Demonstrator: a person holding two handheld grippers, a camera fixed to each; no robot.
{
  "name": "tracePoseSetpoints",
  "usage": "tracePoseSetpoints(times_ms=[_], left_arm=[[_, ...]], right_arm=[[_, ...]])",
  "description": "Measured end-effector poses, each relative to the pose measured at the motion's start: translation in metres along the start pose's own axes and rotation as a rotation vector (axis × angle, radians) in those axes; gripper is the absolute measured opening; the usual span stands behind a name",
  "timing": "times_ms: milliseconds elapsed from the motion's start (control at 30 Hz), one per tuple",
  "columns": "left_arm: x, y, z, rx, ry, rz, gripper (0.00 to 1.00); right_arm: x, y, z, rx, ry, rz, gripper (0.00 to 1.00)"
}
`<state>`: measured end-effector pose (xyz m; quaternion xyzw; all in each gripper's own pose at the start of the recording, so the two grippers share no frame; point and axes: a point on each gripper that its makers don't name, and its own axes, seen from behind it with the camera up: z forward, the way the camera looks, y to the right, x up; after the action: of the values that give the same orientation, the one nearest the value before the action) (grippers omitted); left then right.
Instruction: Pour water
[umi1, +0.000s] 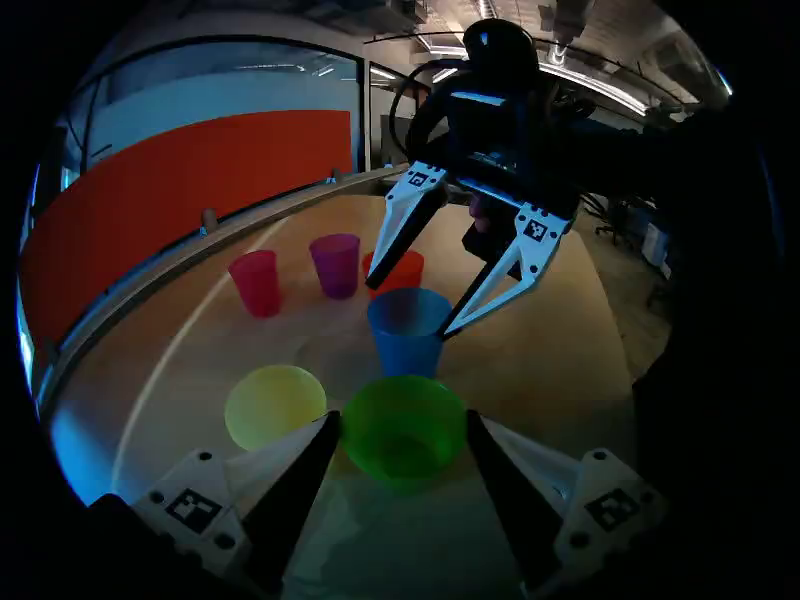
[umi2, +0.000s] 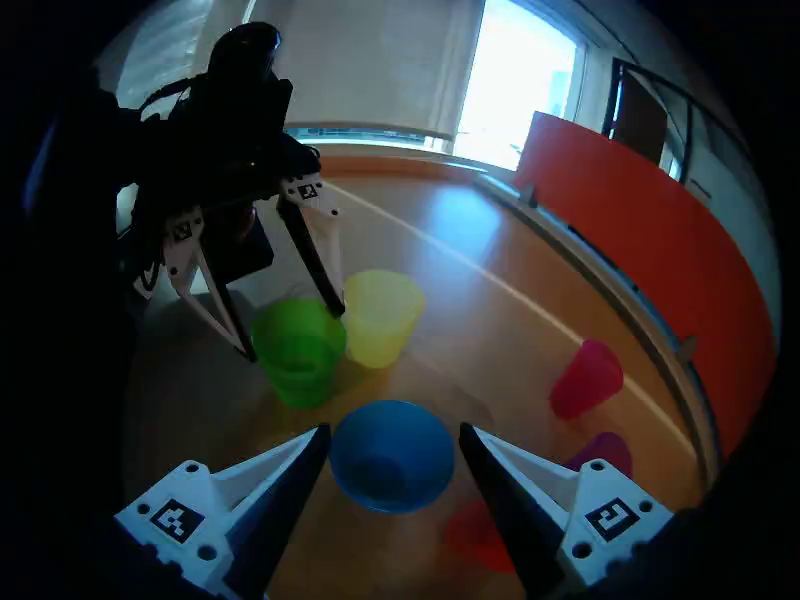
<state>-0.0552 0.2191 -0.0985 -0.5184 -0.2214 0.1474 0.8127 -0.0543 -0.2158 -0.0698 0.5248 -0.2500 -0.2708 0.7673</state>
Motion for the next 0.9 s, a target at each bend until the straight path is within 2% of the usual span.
tracePoseSetpoints(times_ms=[233,600,900], left_arm=[[0.002,0.0,0.0,0.012,0.009,0.013,0.91],[0.009,0.001,-0.003,0.03,0.03,0.061,0.91],[0.017,-0.003,-0.008,0.037,0.051,0.055,0.91]], right_arm=[[0.0,-0.001,-0.001,0.0,0.001,-0.004,1.0],[0.001,-0.001,-0.001,0.001,-0.002,-0.01,1.0],[0.004,-0.003,-0.003,0.0,0.0,-0.019,1.0]])
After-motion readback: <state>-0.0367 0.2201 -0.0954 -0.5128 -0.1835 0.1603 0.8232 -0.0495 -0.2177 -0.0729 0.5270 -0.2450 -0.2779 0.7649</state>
